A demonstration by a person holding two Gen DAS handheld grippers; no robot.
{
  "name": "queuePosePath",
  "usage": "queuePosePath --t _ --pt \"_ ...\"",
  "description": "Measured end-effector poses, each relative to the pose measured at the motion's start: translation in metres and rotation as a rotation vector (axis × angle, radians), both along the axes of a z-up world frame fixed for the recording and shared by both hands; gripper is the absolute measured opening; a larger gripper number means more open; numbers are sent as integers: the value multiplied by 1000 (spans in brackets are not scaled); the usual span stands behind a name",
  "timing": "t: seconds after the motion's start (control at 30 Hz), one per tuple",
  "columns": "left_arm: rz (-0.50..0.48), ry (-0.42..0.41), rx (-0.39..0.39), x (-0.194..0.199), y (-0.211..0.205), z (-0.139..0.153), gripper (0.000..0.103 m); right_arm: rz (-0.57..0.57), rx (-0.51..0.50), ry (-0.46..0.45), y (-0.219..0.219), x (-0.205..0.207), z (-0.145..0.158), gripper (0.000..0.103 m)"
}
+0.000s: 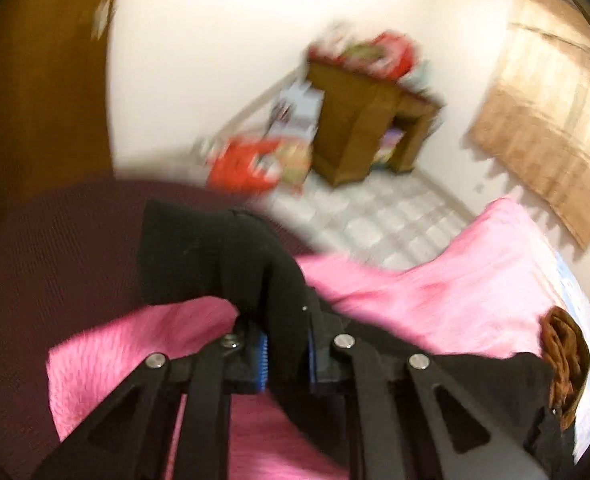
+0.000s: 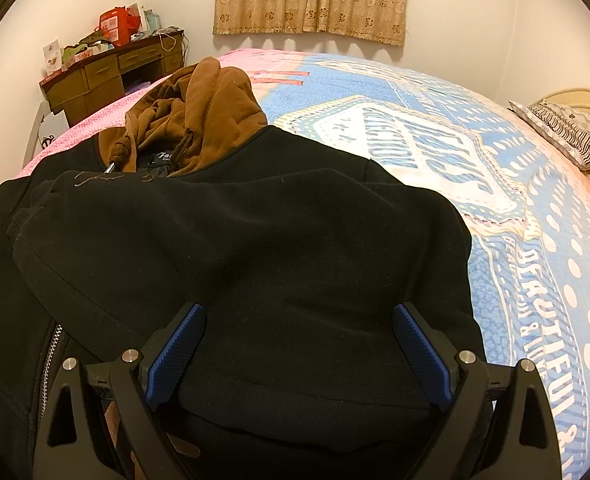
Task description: Fold large clothes
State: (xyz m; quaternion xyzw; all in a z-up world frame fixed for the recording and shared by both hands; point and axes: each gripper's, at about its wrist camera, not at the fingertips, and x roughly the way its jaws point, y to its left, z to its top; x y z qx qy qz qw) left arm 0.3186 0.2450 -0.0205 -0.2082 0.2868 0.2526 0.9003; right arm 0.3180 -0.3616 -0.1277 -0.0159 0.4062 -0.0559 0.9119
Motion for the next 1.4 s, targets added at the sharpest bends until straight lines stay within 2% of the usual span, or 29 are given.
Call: queuePosePath --t 0.07,0.17,0.23,0.3,0.37,0.47,0.53,0.6,0.63,0.7,0.73,0.77,0.8,0.83,0.9,0.97,1.03,1.1,1.17,1.2,1.23,1.3,1.4 --pt "-98 -76 91 -1 -42 30 14 0 2 -1 0 0 0 95" --pt "-330 -186 200 -3 -135 67 14 -1 5 -4 -1 -1 1 95" --pt "-494 -219 234 -7 -197 74 14 -2 7 -6 -1 -1 1 95" --pt "-618 -217 258 -10 -250 68 14 -2 8 -7 -1 -2 1 95" --pt "-728 -183 275 -11 -301 50 14 -3 10 -8 -1 -2 1 95" --pt "-880 -55 308 -2 -365 2 15 -4 14 -12 -2 -2 2 95" --pt "-956 97 255 9 -384 -33 16 -6 17 -13 -2 -3 2 95" --pt "-973 160 231 4 -382 -45 19 -7 19 -13 -3 -3 2 95" --pt "-984 150 259 -2 -378 -46 23 -6 22 -14 -3 -3 2 95" --pt "-1026 114 302 -22 -369 -40 46 -3 38 -16 -5 -2 2 95" --pt "-1047 93 292 -34 -357 -35 74 -3 44 -17 -6 -2 2 95" --pt "-1047 68 268 -41 -349 -29 98 -2 46 -18 -6 -3 2 95" --pt "-1041 40 243 -48 -344 -23 103 -2 45 -18 -6 -3 2 95" --pt "-1031 13 215 -55 -332 -19 103 -2 42 -16 -5 -2 2 95" --pt "-1061 42 144 -58 -317 -19 103 -2 42 -14 -5 -2 2 96" --pt "-1061 48 133 -62 -314 -21 103 -2 40 -11 -4 -1 2 96" --pt "-988 26 144 -65 -289 -17 103 -1 40 1 -4 1 2 96" --pt "-918 13 124 -65 -269 -15 103 -5 65 20 -6 -1 7 96" --pt "-823 -3 93 -66 -246 -20 103 -26 154 -33 -10 -12 23 96" --pt "-769 -11 65 -62 -230 -23 103 -25 241 -84 -12 -21 32 96" --pt "-719 -7 29 -56 -217 -29 103 3 380 -134 -13 -30 42 96" --pt "-670 15 -37 -45 -208 -45 103 72 527 -126 -2 -30 47 96" --pt "-620 44 -89 -39 -201 -60 103 122 488 -19 34 -10 34 96"
